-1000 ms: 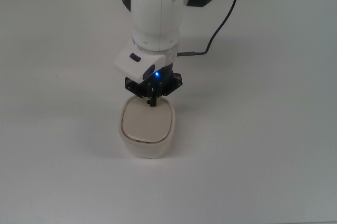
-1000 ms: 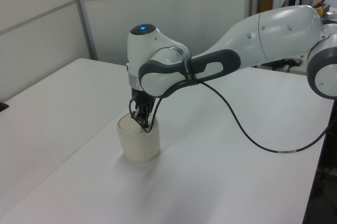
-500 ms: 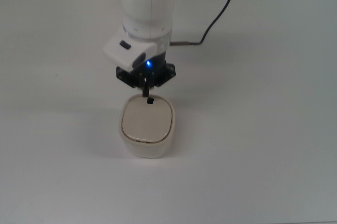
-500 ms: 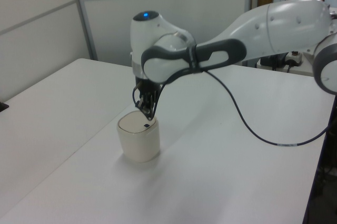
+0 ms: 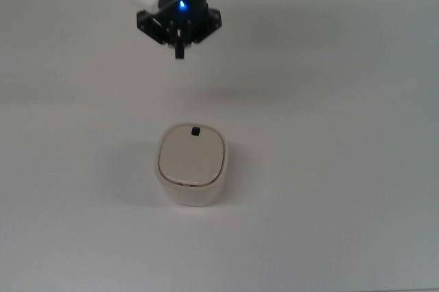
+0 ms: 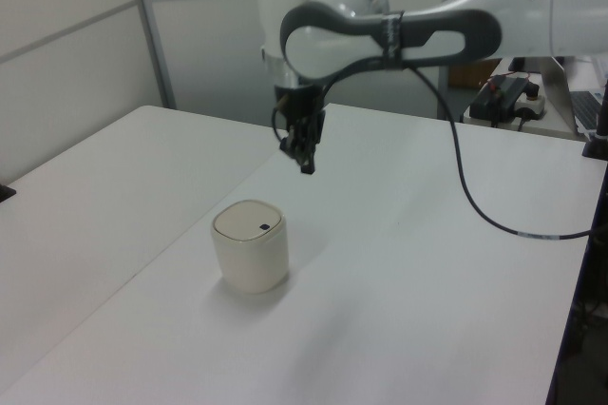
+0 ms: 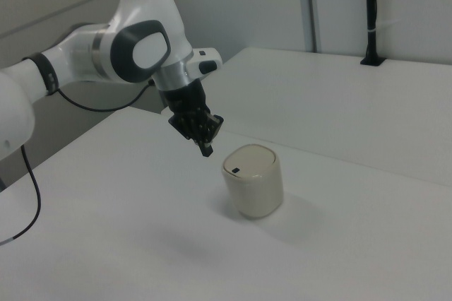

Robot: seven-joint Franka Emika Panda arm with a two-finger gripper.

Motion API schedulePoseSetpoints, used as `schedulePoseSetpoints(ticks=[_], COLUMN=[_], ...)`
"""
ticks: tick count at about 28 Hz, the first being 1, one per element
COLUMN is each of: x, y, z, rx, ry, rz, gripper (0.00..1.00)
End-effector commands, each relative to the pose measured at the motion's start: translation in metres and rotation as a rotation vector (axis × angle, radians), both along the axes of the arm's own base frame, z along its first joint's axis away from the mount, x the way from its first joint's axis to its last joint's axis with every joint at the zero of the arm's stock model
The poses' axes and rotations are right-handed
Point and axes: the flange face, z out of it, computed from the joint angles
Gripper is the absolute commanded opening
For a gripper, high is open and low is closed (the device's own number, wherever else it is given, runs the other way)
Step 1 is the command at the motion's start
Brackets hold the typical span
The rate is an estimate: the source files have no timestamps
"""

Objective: Close the trash can

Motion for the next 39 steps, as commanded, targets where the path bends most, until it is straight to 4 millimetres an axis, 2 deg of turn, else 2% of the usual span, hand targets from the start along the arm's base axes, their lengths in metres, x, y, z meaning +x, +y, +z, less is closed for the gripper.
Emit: schedulePoseSetpoints(ticks=[1, 2, 3, 6, 7, 22, 28, 39], x=[-0.02, -0.021, -0.022, -0.021, -0.021, -0.022, -0.027, -0.028], y=[-0.014, -0.015, -0.014, -0.015, -0.015, -0.018, -0.025, -0.029], z=[0.012, 0.013, 0.013, 0.012, 0.012, 0.015, 0.026, 0.027], rx=[0.004, 0.006, 0.007, 0.007, 0.007, 0.007, 0.018, 0.037], ry=[0.041, 0.048, 0.05, 0.051, 0.05, 0.045, 0.029, 0.038], rz=[0.02, 0.017, 0.015, 0.001, -0.002, -0.013, -0.027, -0.039], gripper=[0.0, 0.1, 0.24, 0.91, 1.0, 1.0, 1.0, 1.0])
